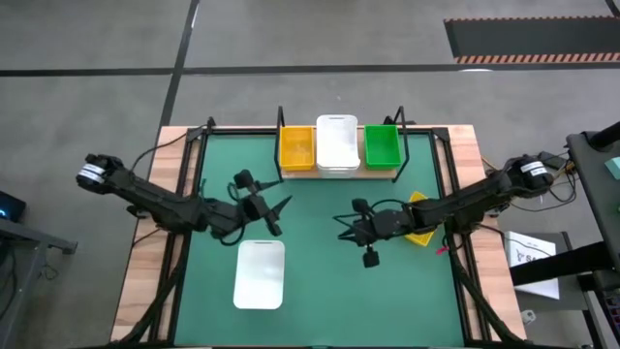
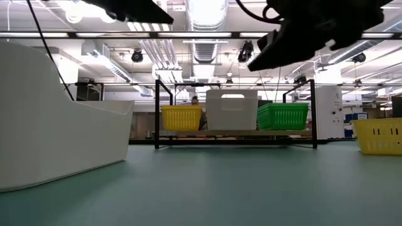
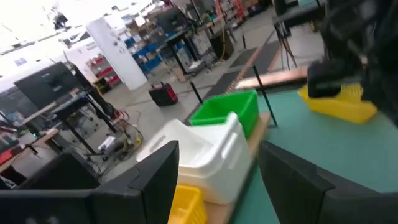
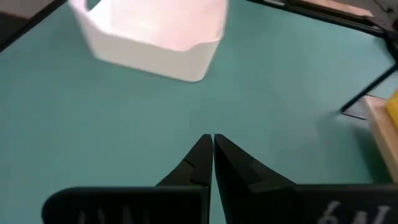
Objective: Stack baskets on shelf by color
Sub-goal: Stack the yellow bin on top of the yellow bin on the shelf
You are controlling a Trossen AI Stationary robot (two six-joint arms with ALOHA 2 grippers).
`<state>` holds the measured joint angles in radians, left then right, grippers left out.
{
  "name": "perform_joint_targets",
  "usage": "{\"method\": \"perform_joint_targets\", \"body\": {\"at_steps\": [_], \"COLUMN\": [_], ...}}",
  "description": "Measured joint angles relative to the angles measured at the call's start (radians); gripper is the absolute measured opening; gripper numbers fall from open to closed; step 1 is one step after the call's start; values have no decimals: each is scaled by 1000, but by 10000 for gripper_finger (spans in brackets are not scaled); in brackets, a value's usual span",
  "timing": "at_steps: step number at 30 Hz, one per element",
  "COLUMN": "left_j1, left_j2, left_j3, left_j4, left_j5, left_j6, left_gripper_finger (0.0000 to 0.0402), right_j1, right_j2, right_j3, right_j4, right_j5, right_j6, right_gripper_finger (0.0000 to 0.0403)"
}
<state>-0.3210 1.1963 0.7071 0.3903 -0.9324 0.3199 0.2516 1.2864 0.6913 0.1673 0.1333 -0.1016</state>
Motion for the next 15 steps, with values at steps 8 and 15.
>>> {"method": "perform_joint_targets", "body": {"at_steps": [8,15], "left_j1": [-2,-3], "left_j2": [134,192], "left_j3": [36,86], "left_j4": [2,29], "left_j5": [27,80], "left_j6": [-106,-119], "left_gripper_finger": [203,203], "right_j1": [42,46], "right_j2": [-9,-9], "right_j3": [-61,-121], "right_j4": [8,88], "right_j5": [-2,-2], "right_j6": [-26,-77], "right_gripper_finger": [9,9]}}
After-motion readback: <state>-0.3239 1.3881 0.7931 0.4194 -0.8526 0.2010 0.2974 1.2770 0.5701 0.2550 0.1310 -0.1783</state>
